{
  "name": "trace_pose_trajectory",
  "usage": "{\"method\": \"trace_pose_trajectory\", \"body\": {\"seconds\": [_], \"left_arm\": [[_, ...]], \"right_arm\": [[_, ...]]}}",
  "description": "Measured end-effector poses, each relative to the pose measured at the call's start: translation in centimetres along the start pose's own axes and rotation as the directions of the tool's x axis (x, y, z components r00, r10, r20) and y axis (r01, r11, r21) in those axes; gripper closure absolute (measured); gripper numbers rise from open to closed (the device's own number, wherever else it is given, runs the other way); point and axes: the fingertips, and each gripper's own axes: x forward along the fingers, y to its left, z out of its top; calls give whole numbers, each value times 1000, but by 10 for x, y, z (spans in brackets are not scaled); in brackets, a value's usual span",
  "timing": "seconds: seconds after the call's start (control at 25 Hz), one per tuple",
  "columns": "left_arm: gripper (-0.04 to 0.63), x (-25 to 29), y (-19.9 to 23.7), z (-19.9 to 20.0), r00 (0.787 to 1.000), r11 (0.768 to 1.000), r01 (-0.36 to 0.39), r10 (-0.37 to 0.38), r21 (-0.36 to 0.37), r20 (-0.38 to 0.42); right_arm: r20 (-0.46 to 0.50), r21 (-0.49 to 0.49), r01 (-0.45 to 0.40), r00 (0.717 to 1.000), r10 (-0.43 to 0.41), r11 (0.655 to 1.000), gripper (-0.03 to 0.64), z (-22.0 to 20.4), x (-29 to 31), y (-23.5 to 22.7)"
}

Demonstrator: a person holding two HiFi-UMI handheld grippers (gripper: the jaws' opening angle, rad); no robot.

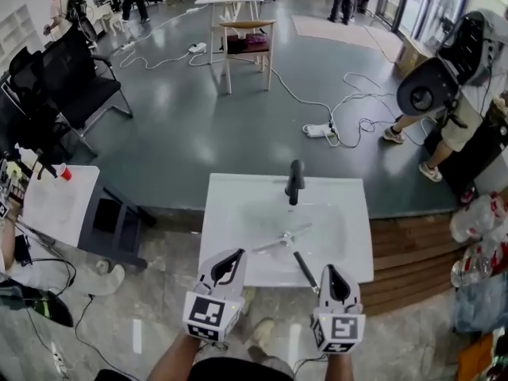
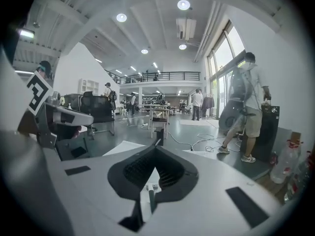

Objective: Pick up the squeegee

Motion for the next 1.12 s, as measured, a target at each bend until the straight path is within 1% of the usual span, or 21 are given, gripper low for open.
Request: {"method": "trace_pose_trajectory", "body": {"seconds": [0.2, 0.48, 0.64, 0.76, 0.84, 0.96, 1.0, 1.12], "left_arm": [[597, 28, 22, -31, 998, 999, 6, -8, -33, -62], [597, 60, 51, -65, 993, 998, 18, -25, -62, -112], [597, 73, 60, -88, 987, 997, 29, -40, -70, -154], [597, 82, 63, -103, 981, 995, 35, -51, -89, -186], [597, 87, 65, -112, 978, 995, 38, -57, -97, -201], [597, 93, 62, -122, 970, 993, 51, -76, -110, -231], [597, 94, 61, -124, 968, 992, 55, -82, -115, -237], [597, 100, 62, -124, 974, 994, 65, -83, -91, -209]], "right_arm": [[-58, 4, -12, 998, 12, 1000, 620, -21, 39, 7], [-140, 28, -12, 990, 15, 1000, 619, -54, 84, 9], [-181, 28, -10, 983, 15, 1000, 619, -71, 104, 11], [-215, 20, -16, 976, 20, 1000, 618, -83, 118, 13], [-252, 13, -26, 967, 28, 1000, 618, -93, 125, 14], [-327, -14, -66, 943, 57, 998, 604, -117, 133, 17], [-352, -24, -82, 934, 68, 996, 590, -123, 136, 19], [-417, -31, -129, 903, 105, 991, 534, -139, 145, 24]]}}
